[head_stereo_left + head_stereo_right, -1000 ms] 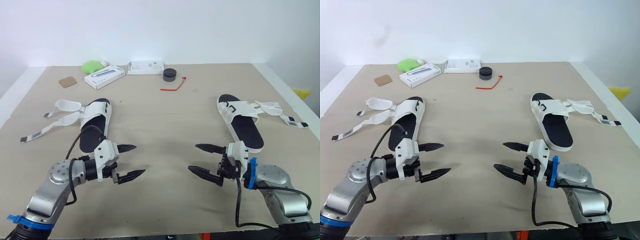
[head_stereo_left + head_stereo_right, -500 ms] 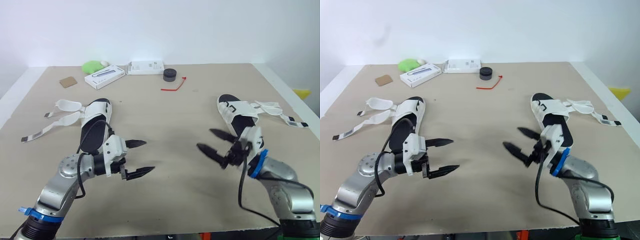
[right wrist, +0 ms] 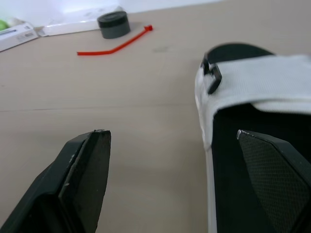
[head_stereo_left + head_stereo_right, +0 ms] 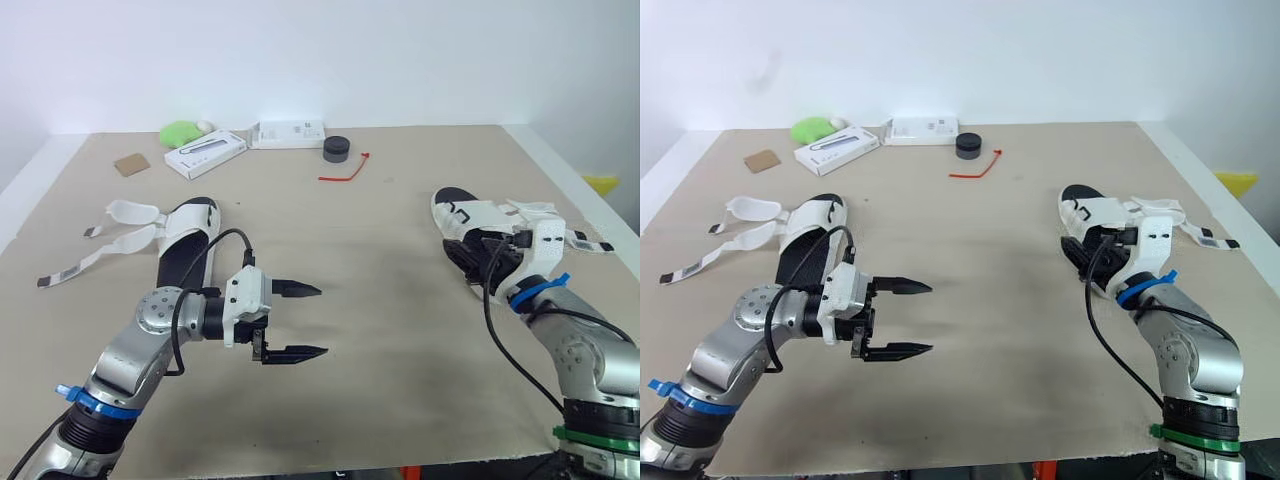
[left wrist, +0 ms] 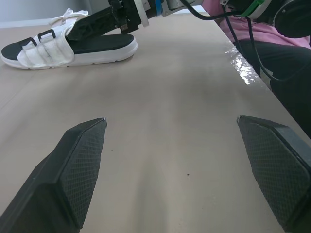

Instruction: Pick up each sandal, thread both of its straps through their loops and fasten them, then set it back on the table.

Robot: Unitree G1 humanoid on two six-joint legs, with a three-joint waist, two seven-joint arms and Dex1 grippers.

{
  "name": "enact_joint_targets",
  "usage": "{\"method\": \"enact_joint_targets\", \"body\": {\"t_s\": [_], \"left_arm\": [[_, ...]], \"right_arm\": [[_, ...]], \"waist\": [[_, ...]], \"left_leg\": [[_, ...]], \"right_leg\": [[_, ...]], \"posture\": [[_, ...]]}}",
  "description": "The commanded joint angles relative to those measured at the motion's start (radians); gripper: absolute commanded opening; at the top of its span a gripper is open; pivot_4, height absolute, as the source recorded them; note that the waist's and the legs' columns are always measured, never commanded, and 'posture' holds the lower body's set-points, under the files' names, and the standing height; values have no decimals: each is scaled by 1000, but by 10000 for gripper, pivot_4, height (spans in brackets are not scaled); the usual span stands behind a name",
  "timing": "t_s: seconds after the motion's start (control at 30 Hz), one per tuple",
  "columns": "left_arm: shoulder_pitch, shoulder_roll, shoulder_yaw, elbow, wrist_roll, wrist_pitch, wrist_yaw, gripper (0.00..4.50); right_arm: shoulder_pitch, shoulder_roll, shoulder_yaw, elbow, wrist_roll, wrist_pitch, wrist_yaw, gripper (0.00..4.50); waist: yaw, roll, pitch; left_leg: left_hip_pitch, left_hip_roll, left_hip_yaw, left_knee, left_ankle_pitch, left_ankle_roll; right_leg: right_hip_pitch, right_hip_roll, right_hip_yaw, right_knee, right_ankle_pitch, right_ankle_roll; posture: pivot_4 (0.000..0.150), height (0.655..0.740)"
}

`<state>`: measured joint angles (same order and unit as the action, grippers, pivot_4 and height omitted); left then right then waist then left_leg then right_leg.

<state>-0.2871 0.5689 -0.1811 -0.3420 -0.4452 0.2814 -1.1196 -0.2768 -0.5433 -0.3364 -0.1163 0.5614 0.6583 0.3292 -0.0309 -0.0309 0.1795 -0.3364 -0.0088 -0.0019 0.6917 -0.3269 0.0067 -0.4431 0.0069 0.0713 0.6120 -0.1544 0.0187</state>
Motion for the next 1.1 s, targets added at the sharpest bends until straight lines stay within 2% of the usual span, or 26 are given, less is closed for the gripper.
{"method": "enact_joint_targets", "body": {"t_s": [0.03,0.2,0.4,0.73,0.77,0.83,1.0,1.03,1.1], "left_arm": [[-6,-1,8,-23,-1,-18,6,44359],[-4,-4,24,-46,-23,5,25,44359],[-7,-1,27,-61,-36,22,46,44359],[10,4,27,-64,-31,17,66,44359],[11,4,28,-65,-31,17,67,45000],[13,5,28,-63,-29,16,73,45000],[13,4,25,-57,-26,12,79,45000],[13,4,25,-57,-26,11,80,45000],[12,3,24,-54,-25,11,80,45000]], "right_arm": [[-41,0,4,41,-46,-26,-21,45000],[-132,-3,51,209,-149,-131,-8,45000],[-213,12,63,348,-204,-227,11,45000],[-296,50,108,500,-274,-317,32,45000],[-300,52,112,511,-284,-328,34,40872],[-310,55,115,537,-297,-351,33,36921],[-331,53,111,589,-318,-396,40,11933],[-333,54,108,594,-318,-401,41,9387],[-336,54,108,602,-319,-411,46,209]], "waist": [[-1,0,0],[-7,0,0],[-15,0,0],[-17,0,0],[-17,0,0],[-18,0,0],[-18,0,0],[-18,0,0],[-17,0,0]], "left_leg": [[0,0,0,0,0,0],[0,0,3,0,0,0],[0,0,4,0,-1,2],[1,0,4,0,-2,4],[1,0,5,0,-2,4],[2,0,5,0,-2,4],[2,0,6,0,-2,4],[2,0,6,0,-2,4],[2,0,5,0,-2,4]], "right_leg": [[0,0,0,0,0,0],[0,0,2,-1,1,2],[0,0,3,-1,1,2],[0,1,5,-1,1,2],[0,1,6,-1,1,2],[0,1,6,-1,2,2],[0,1,6,-1,2,2],[0,1,6,-1,2,3],[0,1,6,-1,2,2]], "posture": [[1500,7400],[1500,7400],[1500,7400],[1500,7400],[1500,7400],[1500,7400],[1500,7400],[1500,7400],[1500,7400]]}}
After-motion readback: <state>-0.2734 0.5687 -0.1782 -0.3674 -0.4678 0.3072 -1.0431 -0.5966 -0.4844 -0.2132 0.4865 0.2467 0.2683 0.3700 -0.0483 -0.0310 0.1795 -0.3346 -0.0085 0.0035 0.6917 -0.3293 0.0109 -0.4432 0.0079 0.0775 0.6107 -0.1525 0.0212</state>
